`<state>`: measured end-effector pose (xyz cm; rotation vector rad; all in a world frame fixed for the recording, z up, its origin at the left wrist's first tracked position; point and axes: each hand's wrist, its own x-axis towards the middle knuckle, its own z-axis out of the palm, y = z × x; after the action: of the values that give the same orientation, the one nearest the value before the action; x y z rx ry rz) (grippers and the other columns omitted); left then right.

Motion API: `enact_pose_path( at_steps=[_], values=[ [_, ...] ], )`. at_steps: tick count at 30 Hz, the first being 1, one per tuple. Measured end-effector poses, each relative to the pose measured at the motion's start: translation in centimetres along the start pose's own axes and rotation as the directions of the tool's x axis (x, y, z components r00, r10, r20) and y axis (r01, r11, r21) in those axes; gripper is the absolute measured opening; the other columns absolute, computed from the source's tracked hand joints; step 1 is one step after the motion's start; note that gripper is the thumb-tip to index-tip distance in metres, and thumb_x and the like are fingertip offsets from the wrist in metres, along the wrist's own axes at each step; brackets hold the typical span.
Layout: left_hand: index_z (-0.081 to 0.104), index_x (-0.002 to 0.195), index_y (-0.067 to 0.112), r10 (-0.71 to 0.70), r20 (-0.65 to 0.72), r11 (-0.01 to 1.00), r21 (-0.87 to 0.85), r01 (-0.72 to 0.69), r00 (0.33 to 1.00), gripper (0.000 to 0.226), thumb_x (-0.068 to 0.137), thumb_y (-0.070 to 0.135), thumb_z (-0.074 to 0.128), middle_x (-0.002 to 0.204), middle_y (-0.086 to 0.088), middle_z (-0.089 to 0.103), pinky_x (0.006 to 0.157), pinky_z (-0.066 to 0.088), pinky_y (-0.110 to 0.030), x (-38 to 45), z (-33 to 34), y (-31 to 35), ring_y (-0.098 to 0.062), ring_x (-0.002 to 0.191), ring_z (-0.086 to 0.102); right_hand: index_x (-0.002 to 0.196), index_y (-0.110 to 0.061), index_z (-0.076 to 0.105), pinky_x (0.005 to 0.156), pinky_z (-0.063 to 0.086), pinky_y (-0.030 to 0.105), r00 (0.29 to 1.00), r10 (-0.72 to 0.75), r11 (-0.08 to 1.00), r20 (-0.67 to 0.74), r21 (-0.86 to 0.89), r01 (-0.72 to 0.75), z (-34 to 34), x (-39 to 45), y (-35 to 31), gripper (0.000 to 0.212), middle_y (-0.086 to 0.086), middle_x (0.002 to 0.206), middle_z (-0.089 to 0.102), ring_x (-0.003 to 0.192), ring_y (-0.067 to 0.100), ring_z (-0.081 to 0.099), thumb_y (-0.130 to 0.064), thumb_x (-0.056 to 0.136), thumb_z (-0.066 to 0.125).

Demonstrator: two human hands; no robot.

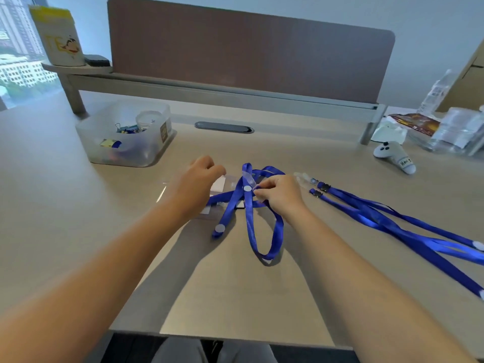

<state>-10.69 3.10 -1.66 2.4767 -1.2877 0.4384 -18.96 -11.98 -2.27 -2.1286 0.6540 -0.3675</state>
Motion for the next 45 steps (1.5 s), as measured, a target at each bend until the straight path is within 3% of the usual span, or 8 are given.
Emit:
enact_pose_path(
  at_steps=[3, 7, 12, 17, 23, 35, 38, 45],
  values=[
    [0.053, 0.116, 0.005, -0.022, 0.020, 1.000, 0.011, 0.022, 1.000, 0.036, 0.082, -0.007, 0.054, 0.116, -0.020, 0.056, 0.078, 0.046, -0.035, 0.5, 0.1, 0.0, -0.034, 0.102, 0.052, 0.097, 0.000, 0.071, 0.066, 0.045, 0.025, 0.998, 0.050, 0.994, 0.047, -0.096, -0.045, 1.2, 1.6, 0.2, 0.019, 0.013, 0.103, 0.070, 0.072, 0.012, 0.053, -0.011, 0.084, 0.062],
    [0.048, 0.123, 0.009, -0.087, 0.087, 0.996, 0.036, 0.085, 0.992, 0.038, 0.086, -0.001, 0.049, 0.126, -0.015, 0.051, 0.087, 0.043, -0.032, 0.7, -0.1, -0.1, -0.029, 0.113, 0.046, 0.096, -0.001, 0.066, 0.064, 0.045, 0.031, 0.982, 0.168, 0.937, 0.087, -0.325, -0.131, 3.0, 3.4, 0.7, 0.023, 0.011, 0.085, 0.060, 0.078, 0.022, 0.055, -0.019, 0.082, 0.063],
    [0.048, 0.122, 0.010, -0.114, 0.102, 0.993, 0.049, 0.109, 0.988, 0.040, 0.085, -0.003, 0.050, 0.126, -0.014, 0.053, 0.088, 0.045, -0.034, 0.5, 0.1, -0.7, -0.029, 0.114, 0.047, 0.101, -0.003, 0.066, 0.066, 0.045, 0.029, 0.969, 0.239, 0.935, 0.058, -0.281, -0.214, 4.0, 4.4, 0.8, 0.023, 0.009, 0.096, 0.068, 0.087, 0.023, 0.061, -0.017, 0.083, 0.062],
    [0.050, 0.121, 0.010, -0.123, 0.091, 0.992, 0.037, 0.120, 0.988, 0.040, 0.084, -0.004, 0.051, 0.124, -0.014, 0.054, 0.088, 0.046, -0.037, 0.4, -0.1, -1.5, -0.030, 0.113, 0.048, 0.100, 0.001, 0.066, 0.055, 0.040, 0.025, 0.961, 0.257, 0.947, 0.098, -0.226, -0.230, 3.9, 4.4, 0.4, 0.026, 0.008, 0.084, 0.059, 0.077, 0.020, 0.055, -0.015, 0.080, 0.067],
    [0.048, 0.122, 0.010, -0.132, 0.108, 0.991, 0.034, 0.129, 0.985, 0.042, 0.083, -0.003, 0.053, 0.126, -0.013, 0.053, 0.090, 0.045, -0.034, -0.3, -0.6, -2.0, -0.028, 0.114, 0.046, 0.059, -0.013, 0.037, 0.045, 0.028, 0.020, 0.963, 0.208, 0.875, 0.171, -0.473, -0.105, 4.2, 3.4, -0.3, 0.042, 0.000, 0.057, 0.040, 0.050, 0.011, 0.037, -0.036, 0.081, 0.063],
    [0.047, 0.125, 0.010, -0.160, 0.109, 0.987, 0.020, 0.159, 0.981, 0.040, 0.086, 0.001, 0.051, 0.129, -0.012, 0.051, 0.093, 0.044, -0.031, -1.1, -1.8, -2.2, -0.028, 0.115, 0.047, 0.056, -0.010, 0.034, 0.044, 0.027, 0.021, 0.974, 0.153, 0.777, 0.169, -0.629, -0.012, 3.3, 2.3, -2.2, 0.040, 0.004, 0.057, 0.036, 0.049, 0.014, 0.034, -0.016, 0.093, 0.045],
    [0.048, 0.123, 0.008, -0.166, 0.078, 0.986, 0.003, 0.166, 0.983, 0.038, 0.086, 0.000, 0.050, 0.127, -0.013, 0.053, 0.092, 0.045, -0.032, -1.4, -2.2, -2.6, -0.028, 0.112, 0.049, 0.069, -0.004, 0.046, 0.043, 0.025, 0.023, 0.982, 0.136, 0.770, 0.134, -0.638, -0.019, 2.9, 2.3, -2.6, 0.022, 0.004, 0.058, 0.036, 0.049, 0.015, 0.033, -0.006, 0.090, 0.045],
    [0.052, 0.119, 0.006, -0.196, -0.052, 0.980, -0.030, 0.195, 0.979, 0.033, 0.087, -0.002, 0.047, 0.122, -0.014, 0.058, 0.090, 0.046, -0.032, -1.6, -4.6, -4.5, -0.029, 0.108, 0.053, 0.061, -0.011, 0.043, 0.046, 0.029, 0.024, 0.991, -0.130, 0.748, 0.027, -0.653, 0.116, 1.9, 2.7, -6.7, 0.026, 0.002, 0.056, 0.043, 0.055, 0.021, 0.043, -0.001, 0.085, 0.044]
  ],
)
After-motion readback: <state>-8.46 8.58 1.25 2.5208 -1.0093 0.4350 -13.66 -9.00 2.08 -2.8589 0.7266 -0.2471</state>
